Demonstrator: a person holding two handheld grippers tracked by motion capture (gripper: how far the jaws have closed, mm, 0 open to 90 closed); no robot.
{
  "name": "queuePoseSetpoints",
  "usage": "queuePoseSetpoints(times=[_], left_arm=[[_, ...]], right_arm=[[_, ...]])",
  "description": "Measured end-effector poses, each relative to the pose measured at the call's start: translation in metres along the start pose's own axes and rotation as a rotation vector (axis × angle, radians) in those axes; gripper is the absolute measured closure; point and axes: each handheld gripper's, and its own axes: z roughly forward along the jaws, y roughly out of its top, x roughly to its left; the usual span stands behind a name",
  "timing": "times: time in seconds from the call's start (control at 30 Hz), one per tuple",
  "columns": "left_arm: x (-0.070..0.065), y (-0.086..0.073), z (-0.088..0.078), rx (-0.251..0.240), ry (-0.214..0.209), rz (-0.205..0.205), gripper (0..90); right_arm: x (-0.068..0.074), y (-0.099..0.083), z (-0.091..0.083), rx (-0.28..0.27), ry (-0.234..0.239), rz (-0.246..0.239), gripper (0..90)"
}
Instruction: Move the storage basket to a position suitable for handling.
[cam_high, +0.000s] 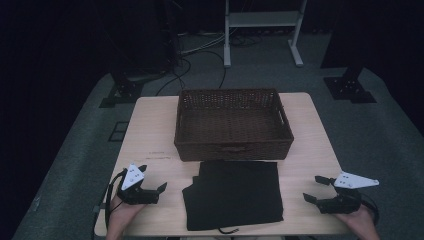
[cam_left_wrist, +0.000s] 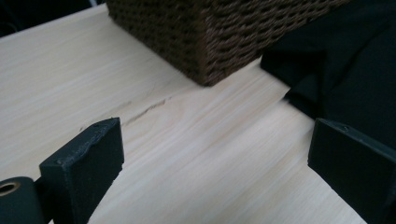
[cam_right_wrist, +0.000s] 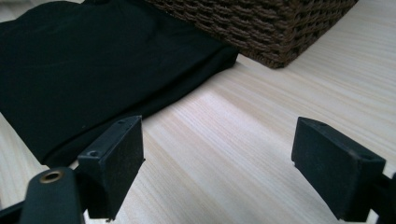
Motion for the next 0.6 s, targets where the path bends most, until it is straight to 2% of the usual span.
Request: queuePoseSetpoints(times=[0.1, 0.33, 0.4, 0.6], left_arm=[[-0.001, 0.006, 0.002, -0.004, -0.014, 0.014, 2.8], [-0.006, 0.021, 0.002, -0.018, -0.077, 0.057, 2.8], [-0.007, 0.025, 0.003, 0.0, -0.088, 0.076, 3.5], [-0.014, 0.036, 0.001, 0.001, -0.124, 0.118, 3.5]], right_arm=[[0.0, 0.003, -0.003, 0.004, 0.005, -0.008, 16.0], [0.004, 0.01, -0.009, 0.03, 0.014, -0.023, 16.6], [0.005, 0.013, -0.009, 0.042, 0.017, -0.032, 16.6], [0.012, 0.026, -0.009, 0.057, 0.046, -0.059, 16.5]])
